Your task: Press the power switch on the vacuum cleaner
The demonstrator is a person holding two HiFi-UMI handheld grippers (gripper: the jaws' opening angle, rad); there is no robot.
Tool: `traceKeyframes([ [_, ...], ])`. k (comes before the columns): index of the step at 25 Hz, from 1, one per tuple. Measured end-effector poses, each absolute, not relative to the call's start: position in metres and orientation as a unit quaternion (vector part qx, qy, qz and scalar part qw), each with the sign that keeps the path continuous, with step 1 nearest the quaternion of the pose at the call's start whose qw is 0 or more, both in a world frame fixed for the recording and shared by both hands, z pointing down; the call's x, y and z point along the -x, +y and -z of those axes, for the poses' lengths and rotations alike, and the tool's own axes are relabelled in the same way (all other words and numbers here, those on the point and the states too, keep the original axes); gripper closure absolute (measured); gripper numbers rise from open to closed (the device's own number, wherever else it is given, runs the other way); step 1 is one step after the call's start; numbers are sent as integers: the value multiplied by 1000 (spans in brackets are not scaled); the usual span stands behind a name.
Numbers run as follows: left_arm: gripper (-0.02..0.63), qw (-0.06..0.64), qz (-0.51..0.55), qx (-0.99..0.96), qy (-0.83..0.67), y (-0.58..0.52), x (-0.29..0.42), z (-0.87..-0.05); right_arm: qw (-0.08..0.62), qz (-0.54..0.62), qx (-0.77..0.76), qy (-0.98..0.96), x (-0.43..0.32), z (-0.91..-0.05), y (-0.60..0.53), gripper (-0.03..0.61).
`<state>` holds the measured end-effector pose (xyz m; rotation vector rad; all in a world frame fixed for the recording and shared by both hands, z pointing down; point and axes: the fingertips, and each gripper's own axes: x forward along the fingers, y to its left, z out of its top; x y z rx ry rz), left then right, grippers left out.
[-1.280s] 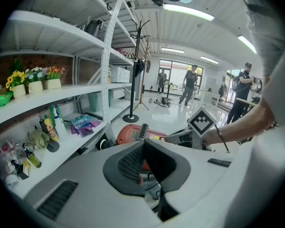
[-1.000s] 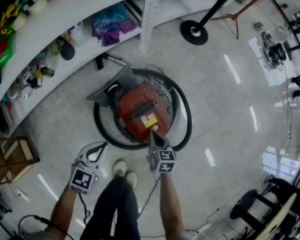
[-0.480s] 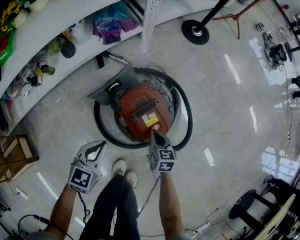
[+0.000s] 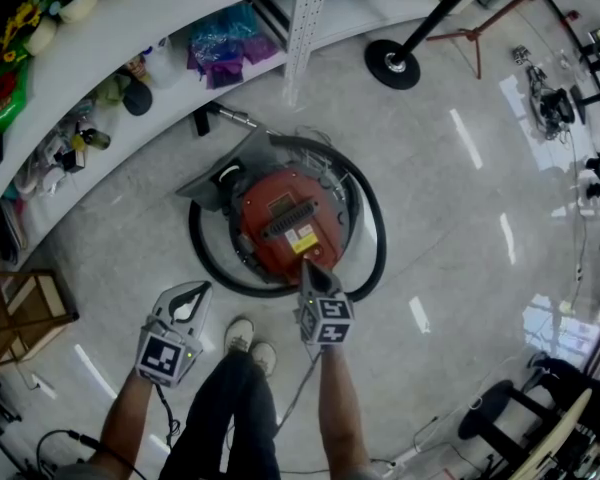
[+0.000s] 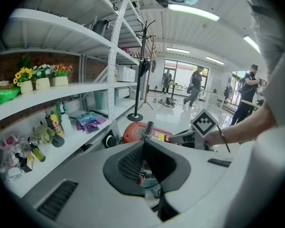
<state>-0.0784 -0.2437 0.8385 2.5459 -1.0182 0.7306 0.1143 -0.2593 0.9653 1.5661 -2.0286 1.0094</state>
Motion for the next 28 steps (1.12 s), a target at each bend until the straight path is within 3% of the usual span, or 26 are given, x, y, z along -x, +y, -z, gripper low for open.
traceKeyframes([
  [28,607,140,-246,-889,-359,-248,72,-824,167,-361,-566,-722,-116,-972,-267,566],
])
